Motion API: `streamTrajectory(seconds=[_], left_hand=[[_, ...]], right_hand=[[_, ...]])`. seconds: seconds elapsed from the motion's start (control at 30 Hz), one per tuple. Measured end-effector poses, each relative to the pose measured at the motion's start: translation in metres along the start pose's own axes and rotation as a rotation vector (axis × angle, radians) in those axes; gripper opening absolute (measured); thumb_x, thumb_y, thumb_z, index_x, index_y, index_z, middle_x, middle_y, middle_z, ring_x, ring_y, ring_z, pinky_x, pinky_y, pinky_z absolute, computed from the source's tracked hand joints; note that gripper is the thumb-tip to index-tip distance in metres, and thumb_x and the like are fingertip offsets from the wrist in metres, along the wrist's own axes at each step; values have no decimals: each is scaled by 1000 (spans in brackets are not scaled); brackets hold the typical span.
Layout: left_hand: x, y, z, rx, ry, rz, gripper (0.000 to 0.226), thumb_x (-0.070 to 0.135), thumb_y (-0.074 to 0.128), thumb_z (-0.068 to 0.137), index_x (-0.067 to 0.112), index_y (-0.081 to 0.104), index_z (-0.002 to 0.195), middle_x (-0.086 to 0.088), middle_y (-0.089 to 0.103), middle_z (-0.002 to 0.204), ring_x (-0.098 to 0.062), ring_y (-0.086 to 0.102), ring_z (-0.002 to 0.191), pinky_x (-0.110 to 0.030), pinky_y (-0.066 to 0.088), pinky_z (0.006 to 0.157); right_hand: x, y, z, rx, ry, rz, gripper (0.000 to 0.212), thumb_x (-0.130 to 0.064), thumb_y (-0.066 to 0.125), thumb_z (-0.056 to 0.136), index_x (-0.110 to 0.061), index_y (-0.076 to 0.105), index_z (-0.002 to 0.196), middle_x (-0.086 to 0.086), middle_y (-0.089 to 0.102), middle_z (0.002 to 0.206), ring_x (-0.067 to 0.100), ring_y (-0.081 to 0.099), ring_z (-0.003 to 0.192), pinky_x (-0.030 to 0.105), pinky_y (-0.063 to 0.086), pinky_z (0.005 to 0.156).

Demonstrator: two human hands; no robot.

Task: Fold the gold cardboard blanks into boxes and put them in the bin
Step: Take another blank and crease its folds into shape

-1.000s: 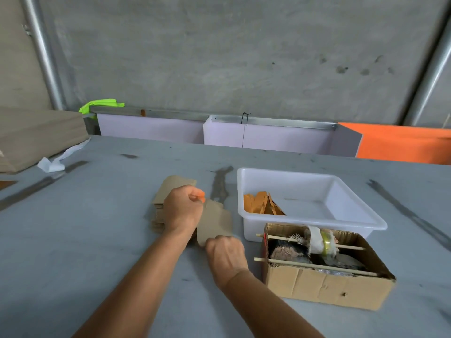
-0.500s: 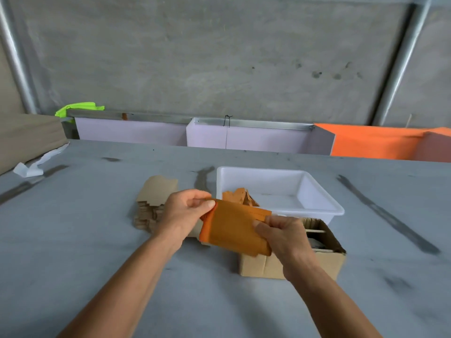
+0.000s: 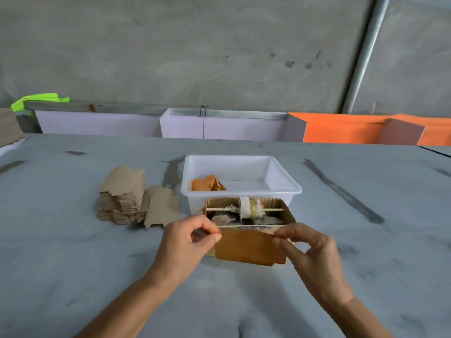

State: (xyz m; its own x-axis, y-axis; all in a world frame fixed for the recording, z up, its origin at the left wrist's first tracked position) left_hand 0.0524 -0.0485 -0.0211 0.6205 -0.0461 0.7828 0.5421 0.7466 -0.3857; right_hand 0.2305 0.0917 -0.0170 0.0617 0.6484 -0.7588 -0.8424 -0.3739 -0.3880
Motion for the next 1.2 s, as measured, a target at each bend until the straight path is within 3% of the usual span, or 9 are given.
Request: streamTrajectory(seconds=[0.07, 0.17, 0.3, 0.47, 0.63, 0.73, 0.83, 0.97, 1.2], left_hand=[[1, 8, -18, -64, 185, 108, 18, -4, 74, 69, 12, 66, 65, 8, 66, 69, -3, 58, 62, -16, 47, 58], [-4, 19, -37, -188, 310, 241, 18, -4, 72, 65, 11, 61, 64, 4, 63, 68, -7, 56, 63, -24, 47, 57], [-4, 30, -54, -351, 430, 425, 13, 7, 77, 69, 15, 67, 70, 5, 61, 70, -12, 58, 67, -22, 47, 57], [-2, 39, -64, -465, 504, 568, 13, 19, 77, 67, 20, 66, 61, 6, 57, 65, -12, 56, 62, -19, 43, 52], [-13, 43, -69, -388, 184, 362, 7, 17, 76, 75, 17, 72, 69, 8, 59, 74, -4, 53, 75, -18, 42, 69], [-16, 47, -69, -309, -10, 339, 8, 15, 75, 77, 15, 72, 69, 11, 56, 77, -4, 52, 80, -19, 41, 74], [-19, 50, -67, -245, -146, 334, 14, 17, 76, 77, 19, 69, 64, 13, 55, 79, -6, 51, 85, -16, 38, 77], [-23, 54, -66, -196, -281, 345, 21, 17, 76, 75, 22, 65, 59, 12, 55, 84, -7, 50, 89, -13, 33, 76], [-18, 57, -61, -159, -467, 375, 17, 16, 75, 71, 17, 66, 56, 8, 59, 88, -17, 56, 92, -32, 46, 85]], right_hand=[[3, -6, -13, -29, -240, -234, 19, -1, 79, 71, -17, 70, 69, -15, 65, 72, 3, 59, 71, 12, 43, 63], [16, -8, -34, -171, -436, -470, 18, -4, 77, 73, -17, 66, 67, -11, 63, 73, 14, 58, 69, 27, 41, 62], [25, -4, -52, -327, -499, -591, 9, -17, 69, 74, -20, 68, 66, -10, 62, 71, 15, 60, 67, 25, 38, 62], [26, -3, -58, -437, -465, -619, 10, -14, 75, 68, -23, 70, 66, -8, 63, 68, 17, 61, 63, 26, 45, 57], [31, -4, -61, -432, -271, -502, 15, -6, 82, 67, -16, 72, 67, -3, 65, 73, 23, 59, 70, 37, 53, 57], [37, -3, -60, -374, -58, -460, 4, -16, 76, 78, -15, 74, 74, -2, 64, 81, 19, 52, 85, 32, 49, 72], [44, 1, -58, -377, 127, -469, 14, -30, 67, 85, -18, 74, 82, -6, 61, 91, 12, 45, 96, 24, 42, 79], [47, 6, -51, -375, 351, -408, 12, -28, 70, 81, -17, 75, 82, -4, 62, 91, 18, 51, 100, 33, 46, 85], [47, 6, -43, -351, 540, -418, 13, -20, 77, 70, -8, 72, 70, 9, 65, 76, 22, 57, 77, 29, 46, 60]])
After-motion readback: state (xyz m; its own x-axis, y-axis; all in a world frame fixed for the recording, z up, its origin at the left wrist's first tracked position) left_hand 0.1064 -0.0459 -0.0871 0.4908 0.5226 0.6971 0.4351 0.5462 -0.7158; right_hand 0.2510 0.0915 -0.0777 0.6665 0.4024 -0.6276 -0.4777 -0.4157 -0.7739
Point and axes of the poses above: each hand's wrist, its own z-axis towards the middle knuckle, its own y-axis out of the palm, x = y × z, the point moved 3 cm from there along z, towards the middle knuckle
